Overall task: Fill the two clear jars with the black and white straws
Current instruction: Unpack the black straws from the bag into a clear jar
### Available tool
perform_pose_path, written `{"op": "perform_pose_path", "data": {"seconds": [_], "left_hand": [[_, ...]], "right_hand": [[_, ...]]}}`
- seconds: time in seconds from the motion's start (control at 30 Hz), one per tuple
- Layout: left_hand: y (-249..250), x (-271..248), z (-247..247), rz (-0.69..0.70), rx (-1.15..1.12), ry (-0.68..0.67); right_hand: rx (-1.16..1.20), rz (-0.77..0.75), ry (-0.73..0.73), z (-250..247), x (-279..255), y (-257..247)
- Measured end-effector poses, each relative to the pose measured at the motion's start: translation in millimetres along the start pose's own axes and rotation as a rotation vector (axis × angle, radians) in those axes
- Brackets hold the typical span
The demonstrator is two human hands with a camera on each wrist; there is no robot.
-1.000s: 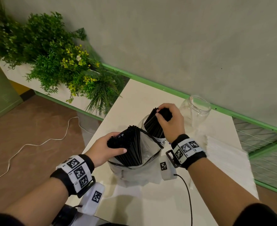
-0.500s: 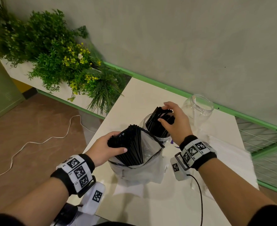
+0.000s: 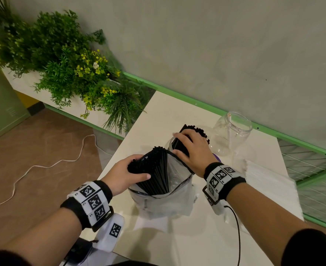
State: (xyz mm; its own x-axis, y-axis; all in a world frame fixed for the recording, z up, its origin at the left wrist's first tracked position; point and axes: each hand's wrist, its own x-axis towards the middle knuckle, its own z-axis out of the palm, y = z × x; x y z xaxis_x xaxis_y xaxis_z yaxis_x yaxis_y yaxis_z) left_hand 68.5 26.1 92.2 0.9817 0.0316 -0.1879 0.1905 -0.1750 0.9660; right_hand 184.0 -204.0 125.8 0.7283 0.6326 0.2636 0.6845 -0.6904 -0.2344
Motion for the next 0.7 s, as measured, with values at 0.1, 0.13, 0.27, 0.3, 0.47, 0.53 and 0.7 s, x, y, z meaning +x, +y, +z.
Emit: {"op": "perform_pose_path", "data": {"seconds": [0.1, 0.13, 0.27, 0.3, 0.47, 0.53, 0.7], "left_hand": [[1.5, -0.9, 0.7, 0.010, 0.008, -0.002], [1.9, -0.9, 0.8, 0.015, 0.009, -0.003], [3.5, -0.8, 1.0, 0.024, 0.010, -0.009], [3.3, -0.6, 0.8, 0.022, 0.011, -0.010], [0.8, 0.6, -0.4, 0.018, 0.019, -0.008], [-0.6, 1.3, -1.2, 0.012, 0.018, -0.014], [-2.2, 3.5, -2.0, 0.008, 0.017, -0.008]], "right_hand": [[-0.005, 0.037, 0.059, 7.7, 11.3, 1.4], [0.008, 0.050, 0.093, 9.0, 14.1, 2.6], [0.017, 0.044, 0.199, 5.1, 15.8, 11.5], [-0.008, 0.053, 0.197, 3.4, 14.5, 14.3], [-0.068, 0.129, 0.170, -4.8, 4.8, 31.6], [0.003, 0.151, 0.213, -8.0, 0.7, 36.5], [0.132, 0.153, -0.046, -6.7, 2.0, 45.7]]}}
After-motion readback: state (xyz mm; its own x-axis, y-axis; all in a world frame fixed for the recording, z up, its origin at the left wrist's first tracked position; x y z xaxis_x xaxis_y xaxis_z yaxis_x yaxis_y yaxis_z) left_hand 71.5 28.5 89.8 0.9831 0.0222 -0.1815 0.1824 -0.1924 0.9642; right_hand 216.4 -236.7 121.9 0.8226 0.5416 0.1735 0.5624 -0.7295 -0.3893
